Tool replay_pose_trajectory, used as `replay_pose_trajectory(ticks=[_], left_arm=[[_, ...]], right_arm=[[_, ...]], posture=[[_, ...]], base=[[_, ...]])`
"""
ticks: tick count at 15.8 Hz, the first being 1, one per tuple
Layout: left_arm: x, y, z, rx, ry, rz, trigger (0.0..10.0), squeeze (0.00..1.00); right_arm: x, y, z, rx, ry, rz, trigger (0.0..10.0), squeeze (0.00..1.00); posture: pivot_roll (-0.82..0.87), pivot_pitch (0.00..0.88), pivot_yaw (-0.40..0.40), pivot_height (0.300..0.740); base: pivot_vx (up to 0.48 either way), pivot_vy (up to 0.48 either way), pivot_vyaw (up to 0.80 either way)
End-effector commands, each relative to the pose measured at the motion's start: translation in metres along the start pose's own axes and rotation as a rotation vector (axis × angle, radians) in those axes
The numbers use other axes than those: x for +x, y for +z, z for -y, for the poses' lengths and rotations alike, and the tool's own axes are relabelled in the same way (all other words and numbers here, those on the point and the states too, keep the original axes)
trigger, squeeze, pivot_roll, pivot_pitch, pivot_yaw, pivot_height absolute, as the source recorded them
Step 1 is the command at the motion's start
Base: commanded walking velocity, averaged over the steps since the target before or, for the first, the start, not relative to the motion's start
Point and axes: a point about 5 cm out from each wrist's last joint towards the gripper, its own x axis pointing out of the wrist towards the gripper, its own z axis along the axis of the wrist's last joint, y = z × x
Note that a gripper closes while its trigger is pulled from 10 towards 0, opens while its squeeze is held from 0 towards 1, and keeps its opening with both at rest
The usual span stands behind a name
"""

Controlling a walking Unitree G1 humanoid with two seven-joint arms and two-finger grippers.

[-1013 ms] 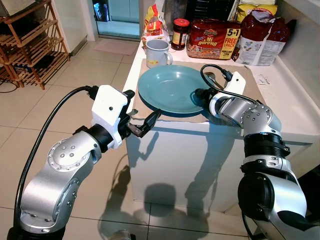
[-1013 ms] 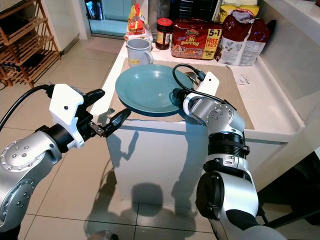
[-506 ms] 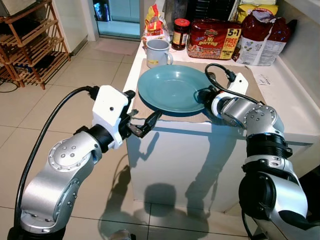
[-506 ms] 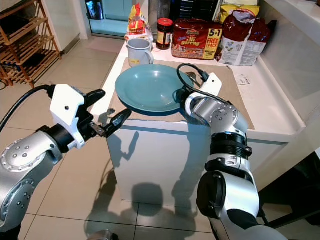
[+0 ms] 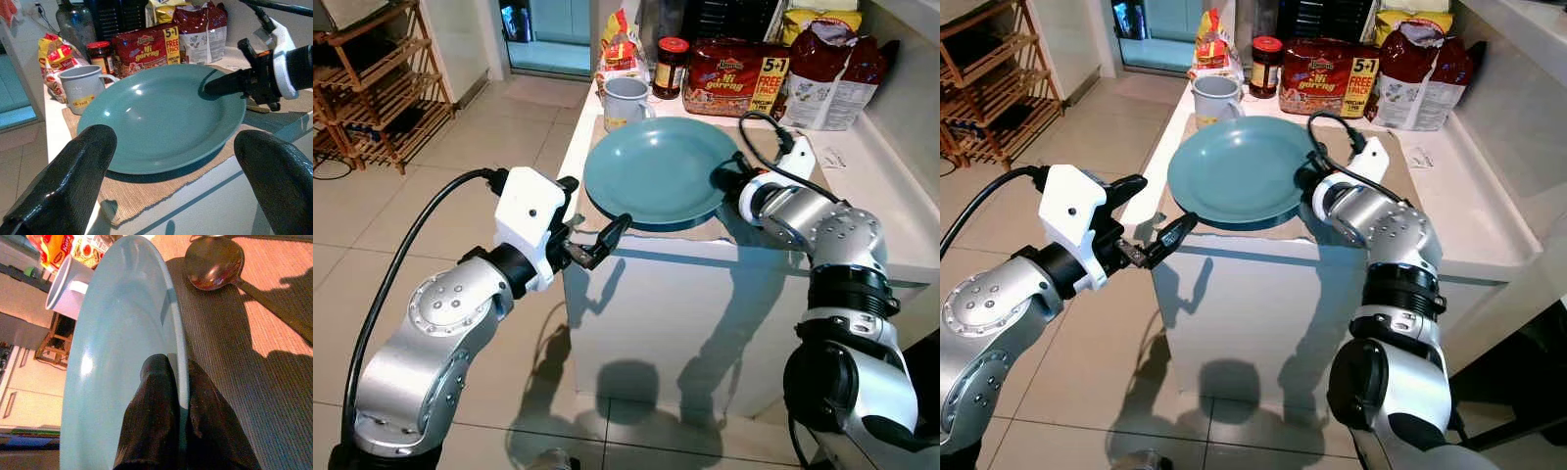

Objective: Setting the table

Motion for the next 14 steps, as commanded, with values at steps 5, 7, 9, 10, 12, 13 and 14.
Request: replay_pose_trajectory(ticks=[5, 7, 9, 10, 12, 13, 14], left_arm=[[-0.010, 0.012, -0.027, 0.020, 0.157, 0.062, 10.0, 0.00], [-0.017, 0.012, -0.038, 0.017, 0.215, 0.070, 10.0, 0.00], [-0.019, 0.011, -0.042, 0.034, 0.239, 0.077, 10.0, 0.00], [-0.021, 0.010, -0.043, 0.036, 0.240, 0.075, 10.0, 0.00], [-0.029, 0.012, -0.044, 0.098, 0.212, 0.067, 10.0, 0.00], [-0.031, 0.013, -0.043, 0.093, 0.185, 0.075, 10.0, 0.00], [-0.032, 0.014, -0.042, 0.089, 0.173, 0.077, 10.0, 0.00]], right_arm=[[-0.030, 0.009, -0.008, 0.017, 0.183, -0.001, 0.0, 0.00], [-0.054, 0.014, -0.015, -0.045, 0.346, -0.001, 0.0, 0.00], [-0.070, 0.014, -0.015, -0.134, 0.435, -0.019, 0.0, 0.00], [-0.075, 0.015, -0.013, -0.173, 0.442, -0.020, 0.0, 0.00], [-0.096, 0.022, -0.007, -0.398, 0.456, 0.004, 3.9, 0.00], [-0.104, 0.022, -0.008, -0.498, 0.488, 0.026, 10.0, 0.00], [-0.107, 0.021, -0.009, -0.529, 0.511, 0.032, 10.0, 0.00]], posture=[[0.08, 0.000, -0.051, 0.740], [0.08, 0.000, -0.049, 0.740], [0.07, 0.000, -0.049, 0.740], [0.07, 0.000, -0.048, 0.740], [0.07, 0.000, -0.048, 0.740], [0.07, 0.000, -0.047, 0.740], [0.07, 0.000, -0.047, 0.740]], base=[[0.000, 0.000, 0.00], [0.000, 0.000, 0.00], [0.000, 0.000, 0.00], [0.000, 0.000, 0.00], [0.000, 0.000, 0.00], [0.000, -0.480, 0.00], [0.000, -0.480, 0.00]])
